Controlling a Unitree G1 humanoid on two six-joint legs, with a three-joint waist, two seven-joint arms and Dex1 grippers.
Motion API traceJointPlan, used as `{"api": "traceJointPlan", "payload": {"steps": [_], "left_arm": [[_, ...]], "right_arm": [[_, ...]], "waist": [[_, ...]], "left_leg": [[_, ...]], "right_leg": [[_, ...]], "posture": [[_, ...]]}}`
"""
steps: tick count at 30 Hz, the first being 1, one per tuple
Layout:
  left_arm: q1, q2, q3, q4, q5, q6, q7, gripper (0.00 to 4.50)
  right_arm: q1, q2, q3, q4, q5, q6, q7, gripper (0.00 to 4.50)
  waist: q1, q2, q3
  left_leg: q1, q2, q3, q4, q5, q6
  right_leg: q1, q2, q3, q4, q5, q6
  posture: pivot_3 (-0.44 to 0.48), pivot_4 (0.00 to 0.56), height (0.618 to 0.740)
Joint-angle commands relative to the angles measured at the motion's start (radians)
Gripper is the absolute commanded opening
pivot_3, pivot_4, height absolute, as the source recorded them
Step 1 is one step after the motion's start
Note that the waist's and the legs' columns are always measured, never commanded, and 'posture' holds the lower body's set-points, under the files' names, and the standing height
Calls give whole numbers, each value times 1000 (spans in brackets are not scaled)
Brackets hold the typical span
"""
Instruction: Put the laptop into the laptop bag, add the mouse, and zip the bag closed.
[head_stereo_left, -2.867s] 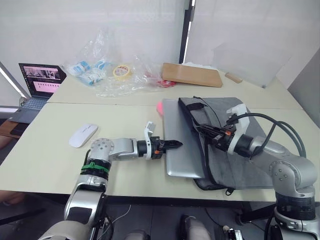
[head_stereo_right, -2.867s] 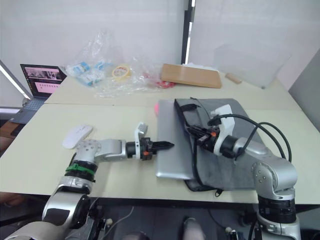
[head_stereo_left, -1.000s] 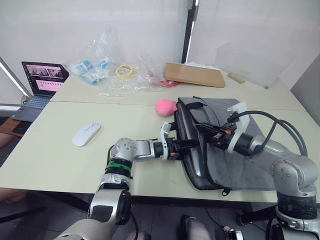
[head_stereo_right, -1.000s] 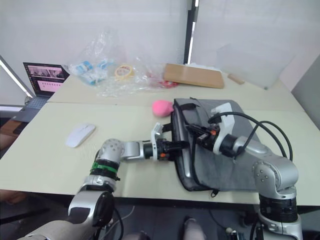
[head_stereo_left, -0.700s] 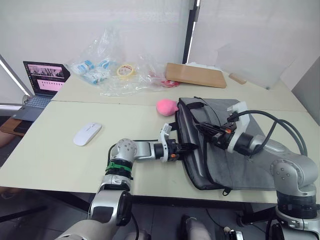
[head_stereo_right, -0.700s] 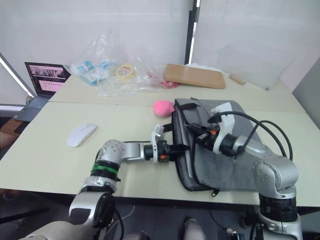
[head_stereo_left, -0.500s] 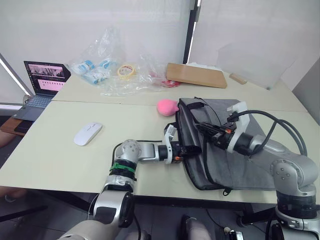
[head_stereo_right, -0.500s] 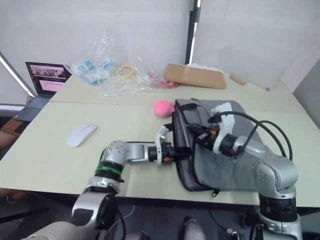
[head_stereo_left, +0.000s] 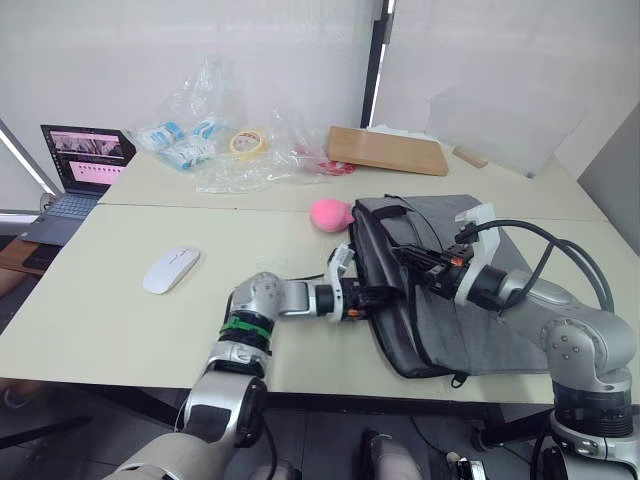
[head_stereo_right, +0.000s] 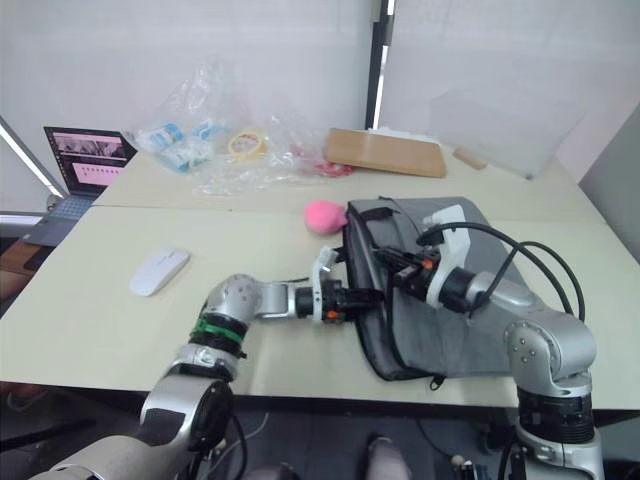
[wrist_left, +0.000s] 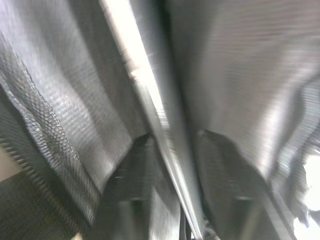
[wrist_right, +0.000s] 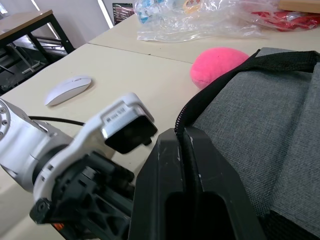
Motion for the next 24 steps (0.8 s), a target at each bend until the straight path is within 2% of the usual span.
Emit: {"api": "traceJointPlan", "payload": {"steps": [1,4,6,9,13,17,18,21,24], "left_arm": [[-16,64,-41,-55,12,-3,-97,3069],[-26,132,-74,-50,39,1,-146,4166],[-14,189,-133,-72,83,-32,-190,4459],[-3,242,-133,-90,98,-49,-215,4459],[103,404,-137,-303,125,-112,-251,4459],[324,482,9,-559,116,-272,-219,4459],[359,484,28,-594,115,-309,-223,4459],[507,567,79,-715,158,-386,-209,4459],[630,596,196,-789,183,-467,-144,4459]], "right_arm": [[-19,-2,0,-14,2,-34,20,0],[-22,-3,8,-2,-3,-42,30,0],[-30,-3,14,9,-9,-48,36,0],[-35,-3,19,17,-14,-56,43,0],[-34,0,25,20,-23,-62,52,0],[-31,3,63,36,-55,-85,65,0],[-30,3,70,39,-63,-89,69,0],[-27,-3,116,58,-118,-113,77,0],[-21,-6,160,74,-173,-136,80,0]], "waist": [[-1,0,0],[-3,0,0],[-4,0,0],[-6,0,0],[-18,0,0],[-21,1,0],[-20,1,0],[-17,1,0],[-19,1,0]], "left_leg": [[1,0,0,0,0,0],[3,0,0,0,0,0],[3,0,0,0,0,0],[3,0,0,0,0,0],[4,1,0,-2,0,0],[3,2,0,-3,0,-1],[2,2,0,-3,0,-1],[0,1,0,-2,0,-1],[0,0,0,-3,0,-2]], "right_leg": [[0,0,0,0,0,0],[0,0,0,0,0,0],[0,0,0,0,0,0],[0,0,0,0,0,0],[-1,0,0,0,0,0],[-4,0,1,0,0,0],[-5,0,1,0,0,0],[-7,0,0,0,0,0],[-7,1,0,1,0,0]], "posture": [[0,150,740],[0,150,740],[0,150,740],[0,150,740],[0,150,740],[0,150,740],[0,150,740],[0,150,740],[0,150,740]]}}
